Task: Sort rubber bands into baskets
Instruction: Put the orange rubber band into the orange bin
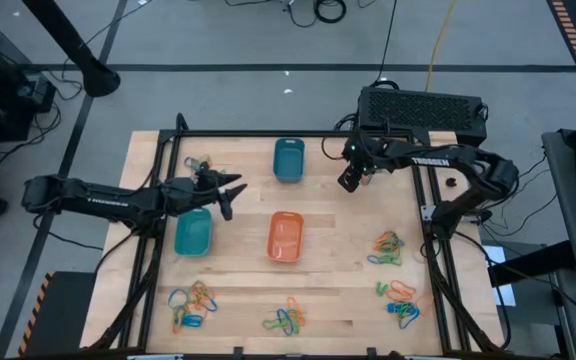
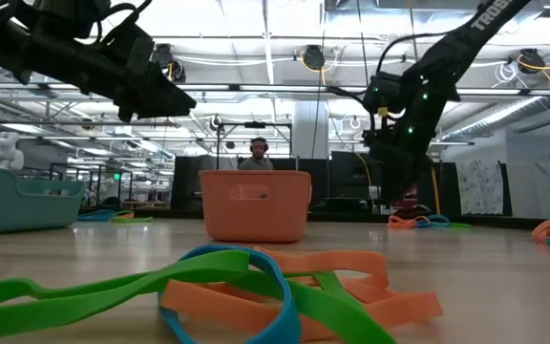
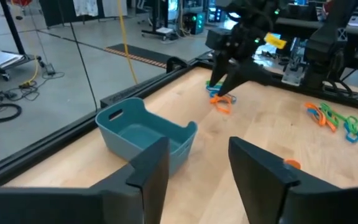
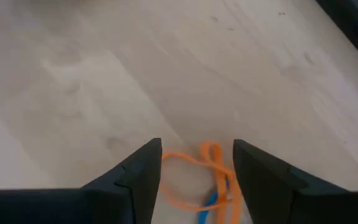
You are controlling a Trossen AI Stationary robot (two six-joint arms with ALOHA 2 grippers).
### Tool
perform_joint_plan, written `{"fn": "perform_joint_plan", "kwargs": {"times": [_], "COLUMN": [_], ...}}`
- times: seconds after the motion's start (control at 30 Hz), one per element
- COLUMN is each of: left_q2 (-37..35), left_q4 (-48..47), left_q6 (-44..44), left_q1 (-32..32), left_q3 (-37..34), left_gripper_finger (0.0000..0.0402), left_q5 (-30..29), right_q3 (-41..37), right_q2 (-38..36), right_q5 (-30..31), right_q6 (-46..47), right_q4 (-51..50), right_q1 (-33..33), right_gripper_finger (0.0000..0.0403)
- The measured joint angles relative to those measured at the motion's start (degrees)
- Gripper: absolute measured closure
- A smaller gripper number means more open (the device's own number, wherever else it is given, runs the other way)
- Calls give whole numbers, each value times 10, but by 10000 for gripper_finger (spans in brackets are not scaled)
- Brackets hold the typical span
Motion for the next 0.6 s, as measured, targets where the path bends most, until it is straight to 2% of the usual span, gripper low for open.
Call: {"fn": "perform_joint_plan", "kwargs": {"times": [0.23, 0.33, 0.43, 0.6], "left_q2": [4, 4, 4, 4], "left_q4": [11, 32, 34, 34], "left_q6": [-1, -10, -27, -31], "left_q1": [0, 0, 0, 0], "left_q3": [0, 0, 0, 0], "left_gripper_finger": [226, 226, 226, 226], "left_q5": [2, 22, 45, 47], "right_q3": [0, 0, 0, 0], "right_q2": [4, 6, 23, 72], "right_q5": [0, -1, -1, -1], "right_q6": [1, 15, 22, 15], "right_q4": [5, -3, -6, 15], "right_q1": [-26, -36, -37, -36], "right_gripper_finger": [206, 206, 206, 206]}}
